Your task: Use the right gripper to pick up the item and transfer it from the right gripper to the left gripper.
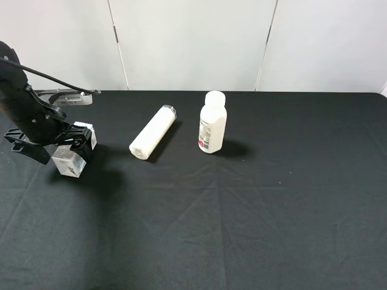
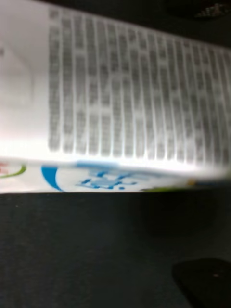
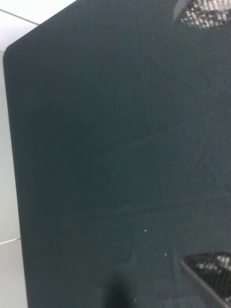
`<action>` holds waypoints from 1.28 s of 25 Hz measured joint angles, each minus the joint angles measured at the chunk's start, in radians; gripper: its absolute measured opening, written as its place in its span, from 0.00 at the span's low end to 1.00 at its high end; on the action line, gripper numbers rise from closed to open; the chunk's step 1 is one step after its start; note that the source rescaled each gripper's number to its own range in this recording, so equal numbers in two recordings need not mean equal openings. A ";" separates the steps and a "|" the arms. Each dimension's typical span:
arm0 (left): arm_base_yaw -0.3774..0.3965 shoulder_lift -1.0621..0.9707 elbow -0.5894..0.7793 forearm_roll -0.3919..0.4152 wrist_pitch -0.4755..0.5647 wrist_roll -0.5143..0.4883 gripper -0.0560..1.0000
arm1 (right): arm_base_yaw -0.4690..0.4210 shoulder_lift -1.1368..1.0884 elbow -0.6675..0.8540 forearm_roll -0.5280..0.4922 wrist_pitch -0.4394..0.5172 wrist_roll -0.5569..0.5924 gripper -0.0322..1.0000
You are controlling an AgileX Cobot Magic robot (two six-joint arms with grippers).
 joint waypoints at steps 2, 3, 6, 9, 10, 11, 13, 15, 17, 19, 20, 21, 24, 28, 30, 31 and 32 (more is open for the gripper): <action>0.000 -0.002 -0.014 0.001 0.021 -0.001 0.99 | 0.000 0.000 0.000 0.000 0.000 0.000 1.00; 0.000 -0.008 -0.024 0.002 0.037 -0.003 0.99 | 0.000 0.000 0.000 0.000 0.000 0.000 1.00; 0.000 -0.051 -0.076 0.002 0.092 -0.003 1.00 | 0.000 0.000 0.000 0.000 0.000 0.000 1.00; 0.000 -0.118 -0.130 0.016 0.146 -0.003 1.00 | 0.000 0.000 0.000 0.000 0.000 0.000 1.00; 0.000 -0.145 -0.145 0.025 0.165 -0.003 1.00 | 0.000 0.000 0.000 0.000 0.000 0.000 1.00; 0.000 -0.174 -0.156 0.035 0.177 -0.003 1.00 | 0.000 0.000 0.000 0.000 0.000 0.000 1.00; 0.000 -0.230 -0.175 0.048 0.202 -0.003 1.00 | 0.000 0.000 0.000 0.000 0.000 0.000 1.00; 0.000 -0.290 -0.182 0.062 0.218 -0.003 1.00 | 0.000 0.000 0.000 0.000 0.000 0.000 1.00; 0.000 -0.355 -0.182 0.067 0.235 -0.003 1.00 | 0.000 0.000 0.000 0.000 0.000 0.000 1.00; 0.000 -0.412 -0.183 0.067 0.261 -0.003 1.00 | 0.000 0.000 0.000 0.000 0.000 0.000 1.00; 0.000 -0.443 -0.183 0.068 0.277 -0.003 1.00 | 0.000 0.000 0.000 0.000 0.000 0.000 1.00; 0.000 -0.474 -0.183 0.068 0.295 -0.003 1.00 | 0.000 0.000 0.000 0.000 0.000 0.000 1.00; 0.000 -0.554 -0.183 0.068 0.351 -0.003 1.00 | 0.000 0.000 0.000 0.000 0.000 0.000 1.00; 0.000 -0.657 -0.183 0.073 0.414 -0.003 1.00 | 0.000 0.000 0.000 0.000 0.000 0.000 1.00; 0.000 -0.702 -0.183 0.073 0.440 -0.003 1.00 | 0.000 0.000 0.000 0.000 0.000 0.000 1.00; 0.000 -0.726 -0.183 0.073 0.457 -0.004 1.00 | 0.000 0.000 0.000 0.000 0.000 0.000 1.00; 0.000 -0.750 -0.183 0.073 0.473 -0.004 1.00 | 0.000 0.000 0.000 0.000 0.000 0.000 1.00</action>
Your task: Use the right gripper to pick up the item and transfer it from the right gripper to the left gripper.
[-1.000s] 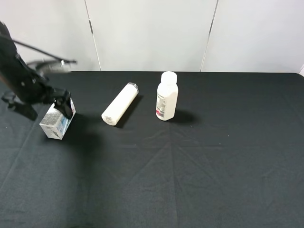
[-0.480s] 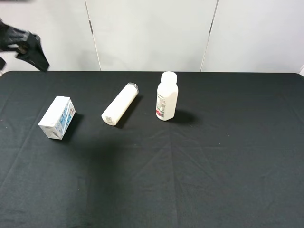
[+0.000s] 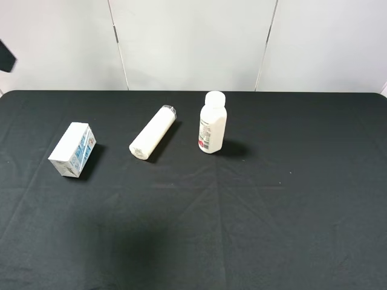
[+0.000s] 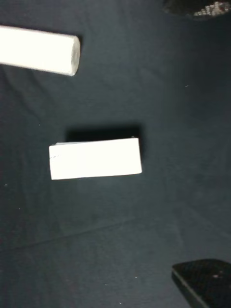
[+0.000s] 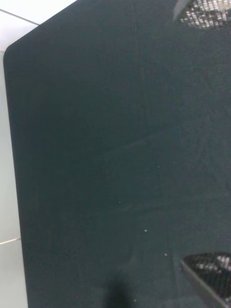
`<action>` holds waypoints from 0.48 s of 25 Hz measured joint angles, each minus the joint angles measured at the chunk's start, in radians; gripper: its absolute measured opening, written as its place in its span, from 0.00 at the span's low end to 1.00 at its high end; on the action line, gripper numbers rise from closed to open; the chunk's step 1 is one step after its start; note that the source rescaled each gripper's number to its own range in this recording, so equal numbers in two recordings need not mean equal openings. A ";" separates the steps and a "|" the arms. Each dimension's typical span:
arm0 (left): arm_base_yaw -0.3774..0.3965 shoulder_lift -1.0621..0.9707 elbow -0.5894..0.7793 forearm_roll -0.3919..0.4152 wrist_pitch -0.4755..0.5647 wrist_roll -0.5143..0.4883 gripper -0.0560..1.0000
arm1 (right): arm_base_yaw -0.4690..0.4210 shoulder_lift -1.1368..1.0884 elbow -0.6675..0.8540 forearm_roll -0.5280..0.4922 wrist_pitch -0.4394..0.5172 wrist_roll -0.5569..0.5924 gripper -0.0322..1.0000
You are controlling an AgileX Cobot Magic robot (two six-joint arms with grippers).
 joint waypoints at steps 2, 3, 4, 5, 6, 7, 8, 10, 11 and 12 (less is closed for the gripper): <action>0.000 -0.048 0.012 0.000 0.025 0.000 1.00 | 0.000 0.000 0.000 0.000 0.000 0.000 1.00; 0.000 -0.078 0.028 0.000 0.037 0.000 1.00 | 0.000 0.000 0.000 0.000 0.000 0.000 1.00; 0.000 -0.111 0.048 0.000 0.042 0.000 1.00 | 0.000 0.000 0.000 0.000 0.000 0.000 1.00; 0.000 -0.140 0.078 0.000 0.044 0.000 1.00 | 0.000 0.000 0.000 0.000 0.000 0.000 1.00; 0.000 -0.179 0.114 0.000 0.045 0.000 1.00 | 0.000 0.000 0.000 0.000 0.000 0.000 1.00; 0.000 -0.221 0.149 0.000 0.048 0.000 1.00 | 0.000 0.000 0.000 0.000 0.000 0.000 1.00; 0.000 -0.258 0.194 0.000 0.049 0.000 1.00 | 0.000 0.000 0.000 0.000 0.000 0.000 1.00; 0.000 -0.355 0.290 0.000 0.051 0.000 1.00 | 0.000 0.000 0.000 0.000 0.000 0.000 1.00; 0.000 -0.407 0.330 0.000 0.052 0.000 1.00 | 0.000 0.000 0.000 0.000 0.000 0.000 1.00; 0.000 -0.454 0.376 0.000 0.054 0.000 1.00 | 0.000 0.000 0.000 0.000 0.000 0.000 1.00</action>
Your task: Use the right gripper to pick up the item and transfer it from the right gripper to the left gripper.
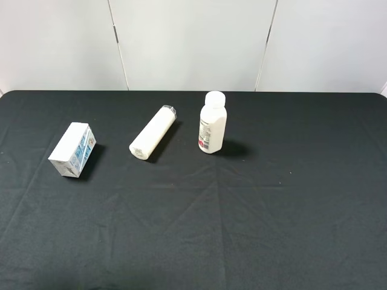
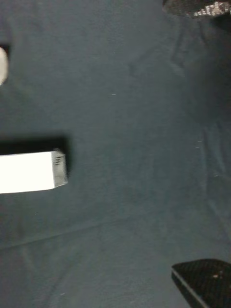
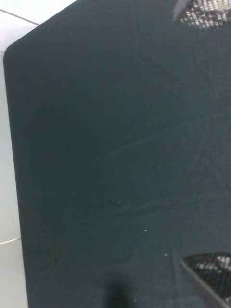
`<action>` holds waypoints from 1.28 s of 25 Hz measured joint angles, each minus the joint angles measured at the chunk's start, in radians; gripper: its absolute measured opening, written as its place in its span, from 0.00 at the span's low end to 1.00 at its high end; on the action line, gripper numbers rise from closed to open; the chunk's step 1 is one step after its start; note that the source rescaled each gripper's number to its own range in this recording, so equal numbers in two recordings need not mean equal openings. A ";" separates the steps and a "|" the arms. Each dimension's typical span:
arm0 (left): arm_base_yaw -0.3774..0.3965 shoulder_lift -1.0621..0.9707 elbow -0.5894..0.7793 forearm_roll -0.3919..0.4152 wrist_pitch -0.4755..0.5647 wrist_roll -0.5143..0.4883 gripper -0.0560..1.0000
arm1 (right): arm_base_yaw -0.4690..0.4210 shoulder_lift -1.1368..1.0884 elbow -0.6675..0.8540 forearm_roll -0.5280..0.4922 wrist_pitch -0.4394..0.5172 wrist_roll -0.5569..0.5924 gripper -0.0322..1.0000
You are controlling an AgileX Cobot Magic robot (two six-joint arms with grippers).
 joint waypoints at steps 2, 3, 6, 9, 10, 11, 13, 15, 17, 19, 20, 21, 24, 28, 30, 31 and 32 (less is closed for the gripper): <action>0.000 -0.119 0.075 0.000 0.003 0.000 1.00 | 0.000 0.000 0.000 0.000 0.000 0.000 1.00; 0.000 -0.170 0.110 0.000 0.004 -0.003 1.00 | 0.000 0.000 0.000 0.000 0.000 0.000 1.00; 0.000 -0.354 0.178 0.000 0.005 -0.037 1.00 | 0.000 0.000 0.000 0.000 0.000 0.000 1.00; 0.000 -0.513 0.212 0.000 0.005 -0.055 1.00 | 0.000 0.000 0.000 0.000 0.000 0.000 1.00; 0.000 -0.561 0.220 0.000 0.006 -0.058 1.00 | 0.000 0.000 0.000 0.000 0.000 0.000 1.00; 0.000 -0.596 0.229 0.000 0.006 -0.059 1.00 | 0.000 0.000 0.000 0.000 0.000 0.000 1.00; 0.000 -0.639 0.243 0.001 0.016 -0.071 1.00 | 0.000 0.000 0.000 0.000 0.000 0.000 1.00; 0.000 -0.641 0.253 0.009 0.021 -0.083 1.00 | 0.000 0.000 0.000 0.000 0.000 0.000 1.00; 0.000 -0.641 0.258 0.023 0.012 -0.089 1.00 | 0.000 0.000 0.000 0.000 0.000 0.000 1.00; 0.000 -0.641 0.270 0.037 -0.013 -0.092 1.00 | 0.000 0.000 0.000 0.000 0.000 0.000 1.00; 0.000 -0.641 0.278 0.043 -0.030 -0.093 1.00 | 0.000 0.000 0.000 0.000 0.000 0.000 1.00; 0.000 -0.641 0.285 0.047 -0.041 -0.093 1.00 | 0.000 0.000 0.000 0.000 0.000 0.000 1.00; 0.000 -0.641 0.291 0.052 -0.050 -0.094 1.00 | 0.000 0.000 0.000 0.000 0.000 0.000 1.00; 0.000 -0.641 0.291 0.055 -0.050 -0.095 1.00 | 0.000 0.000 0.000 0.000 0.000 0.000 1.00; 0.000 -0.641 0.291 0.055 -0.050 -0.095 1.00 | 0.000 0.000 0.000 0.000 0.000 0.000 1.00; 0.000 -0.641 0.291 0.055 -0.050 -0.096 1.00 | 0.000 0.000 0.000 0.000 0.000 0.000 1.00; 0.000 -0.641 0.291 0.055 -0.050 -0.096 1.00 | 0.000 0.000 0.000 0.000 0.000 0.000 1.00</action>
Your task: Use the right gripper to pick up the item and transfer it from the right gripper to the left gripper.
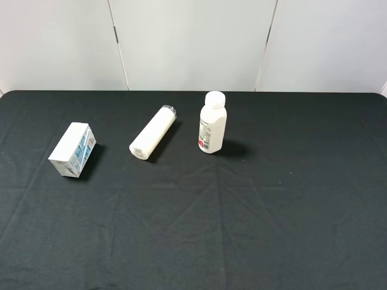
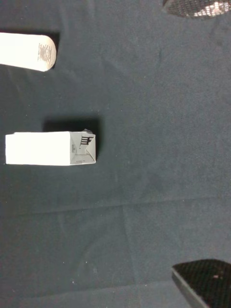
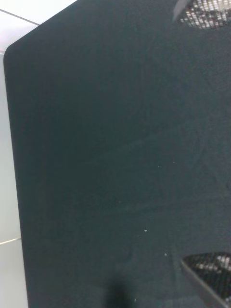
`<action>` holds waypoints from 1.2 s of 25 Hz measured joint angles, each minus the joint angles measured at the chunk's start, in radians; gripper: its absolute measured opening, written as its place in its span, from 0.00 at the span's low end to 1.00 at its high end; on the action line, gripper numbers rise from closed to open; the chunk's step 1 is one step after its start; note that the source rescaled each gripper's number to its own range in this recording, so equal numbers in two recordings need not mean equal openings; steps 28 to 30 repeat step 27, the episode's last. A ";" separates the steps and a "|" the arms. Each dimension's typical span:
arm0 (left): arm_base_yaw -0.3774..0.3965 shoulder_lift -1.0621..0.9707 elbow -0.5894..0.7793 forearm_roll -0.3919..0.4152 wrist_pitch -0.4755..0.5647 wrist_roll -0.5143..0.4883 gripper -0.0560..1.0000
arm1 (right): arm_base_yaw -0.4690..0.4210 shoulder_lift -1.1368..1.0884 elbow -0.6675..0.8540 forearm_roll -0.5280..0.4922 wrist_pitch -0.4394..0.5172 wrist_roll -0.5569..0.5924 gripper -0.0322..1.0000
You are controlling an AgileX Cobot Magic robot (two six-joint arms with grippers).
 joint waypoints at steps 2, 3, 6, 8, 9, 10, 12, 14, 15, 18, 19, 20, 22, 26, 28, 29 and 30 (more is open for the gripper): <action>0.000 0.000 0.000 0.001 0.000 0.000 1.00 | 0.000 0.000 0.000 0.000 0.000 0.000 1.00; 0.000 0.000 0.000 0.001 0.000 0.000 1.00 | 0.000 0.000 0.000 0.000 0.000 0.000 1.00; 0.000 0.000 0.000 0.001 0.000 0.000 1.00 | 0.000 0.000 0.000 0.000 0.000 0.000 1.00; 0.000 0.000 0.000 0.002 0.000 0.000 1.00 | 0.000 0.000 0.000 0.000 0.000 0.000 1.00; 0.000 0.000 0.000 0.003 0.000 0.000 1.00 | 0.000 0.000 0.000 0.000 0.000 0.000 1.00; 0.000 0.000 0.000 0.003 0.000 0.000 1.00 | 0.000 0.000 0.000 0.000 0.000 0.000 1.00; 0.000 0.000 0.000 0.004 0.000 0.000 1.00 | 0.000 0.000 0.000 0.000 0.000 0.000 1.00; 0.000 0.000 0.000 0.004 0.000 0.000 1.00 | 0.000 0.000 0.000 0.000 0.000 0.000 1.00; 0.000 0.000 0.000 0.004 0.000 0.000 1.00 | 0.000 0.000 0.000 0.000 0.000 0.000 1.00; 0.000 0.000 0.000 0.004 0.000 0.000 1.00 | 0.000 0.000 0.000 0.000 0.000 0.000 1.00; 0.000 0.000 0.000 0.004 0.000 0.000 1.00 | 0.000 0.000 0.000 0.000 0.000 0.000 1.00; 0.000 0.000 0.000 0.004 0.000 0.000 1.00 | 0.000 0.000 0.000 0.000 0.000 0.000 1.00; 0.000 0.000 0.000 0.004 0.000 0.000 1.00 | 0.000 0.000 0.000 0.000 0.000 0.000 1.00; 0.000 0.000 0.000 0.004 0.000 0.000 1.00 | 0.000 0.000 0.000 0.000 0.000 0.000 1.00; 0.000 0.000 0.000 0.004 0.000 0.000 1.00 | 0.000 0.000 0.000 0.000 0.000 0.000 1.00; 0.000 0.000 0.000 0.004 0.000 0.000 1.00 | 0.000 0.000 0.000 0.000 0.000 0.000 1.00; 0.000 0.000 0.000 0.004 0.000 0.000 1.00 | 0.000 0.000 0.000 0.000 0.000 0.000 1.00</action>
